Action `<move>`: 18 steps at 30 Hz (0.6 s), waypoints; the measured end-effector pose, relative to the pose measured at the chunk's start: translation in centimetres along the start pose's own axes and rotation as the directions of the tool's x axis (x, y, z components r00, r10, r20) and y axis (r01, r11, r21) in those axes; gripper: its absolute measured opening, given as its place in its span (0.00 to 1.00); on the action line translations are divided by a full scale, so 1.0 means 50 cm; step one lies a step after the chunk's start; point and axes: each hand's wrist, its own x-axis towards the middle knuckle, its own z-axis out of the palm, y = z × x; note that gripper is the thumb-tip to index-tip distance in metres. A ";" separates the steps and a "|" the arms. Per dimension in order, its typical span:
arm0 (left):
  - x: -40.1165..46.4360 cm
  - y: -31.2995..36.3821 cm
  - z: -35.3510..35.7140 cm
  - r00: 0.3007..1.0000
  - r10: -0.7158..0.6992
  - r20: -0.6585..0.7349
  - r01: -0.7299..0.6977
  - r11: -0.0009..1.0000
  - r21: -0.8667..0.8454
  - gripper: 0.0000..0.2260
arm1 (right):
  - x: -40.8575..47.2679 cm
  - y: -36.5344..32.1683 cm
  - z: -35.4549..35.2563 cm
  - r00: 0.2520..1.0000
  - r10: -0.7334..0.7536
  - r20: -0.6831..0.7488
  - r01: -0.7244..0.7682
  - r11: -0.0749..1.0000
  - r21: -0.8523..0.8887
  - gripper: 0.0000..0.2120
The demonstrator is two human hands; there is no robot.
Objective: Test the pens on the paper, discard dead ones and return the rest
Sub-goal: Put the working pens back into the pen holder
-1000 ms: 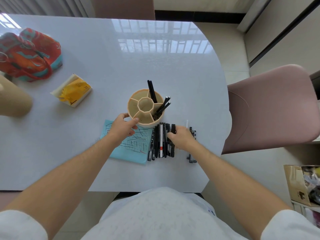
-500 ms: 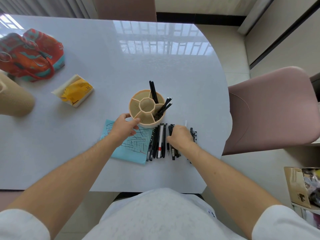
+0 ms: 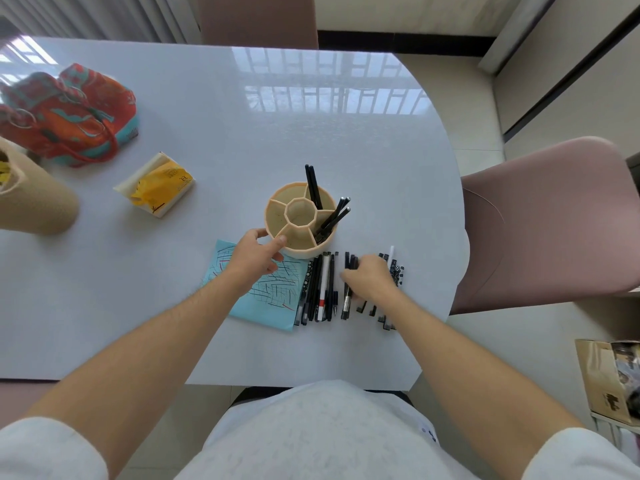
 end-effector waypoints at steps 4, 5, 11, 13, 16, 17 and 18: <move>0.003 0.010 -0.004 1.000 0.008 -0.026 -0.009 0.999 -0.044 0.18 | -0.020 -0.008 -0.052 0.998 -0.042 -0.046 0.059 0.870 0.490 0.09; 0.003 0.011 -0.003 1.000 0.010 -0.025 -0.011 0.999 -0.043 0.18 | -0.024 -0.016 -0.061 0.995 -0.072 -0.074 0.102 0.808 0.580 0.09; -0.005 0.009 0.010 0.999 -0.046 -0.013 0.046 0.998 0.053 0.21 | -0.047 -0.076 -0.062 0.972 -0.166 -0.165 0.229 0.531 0.815 0.05; -0.008 0.008 0.008 0.998 -0.044 -0.037 0.047 0.995 0.090 0.22 | -0.046 -0.089 -0.053 0.965 -0.127 -0.231 0.263 0.524 0.810 0.04; -0.003 0.010 0.001 0.996 -0.041 -0.076 0.046 0.997 0.069 0.23 | -0.034 -0.103 -0.044 0.940 -0.024 -0.339 0.298 0.539 0.788 0.04; -0.001 0.011 -0.002 0.996 -0.047 -0.069 0.049 0.998 0.038 0.23 | -0.028 -0.108 -0.042 0.931 -0.001 -0.366 0.306 0.551 0.776 0.04; 0.001 0.013 -0.003 0.997 -0.048 -0.056 0.049 0.999 0.013 0.23 | -0.022 -0.112 -0.040 0.921 0.011 -0.390 0.316 0.565 0.762 0.04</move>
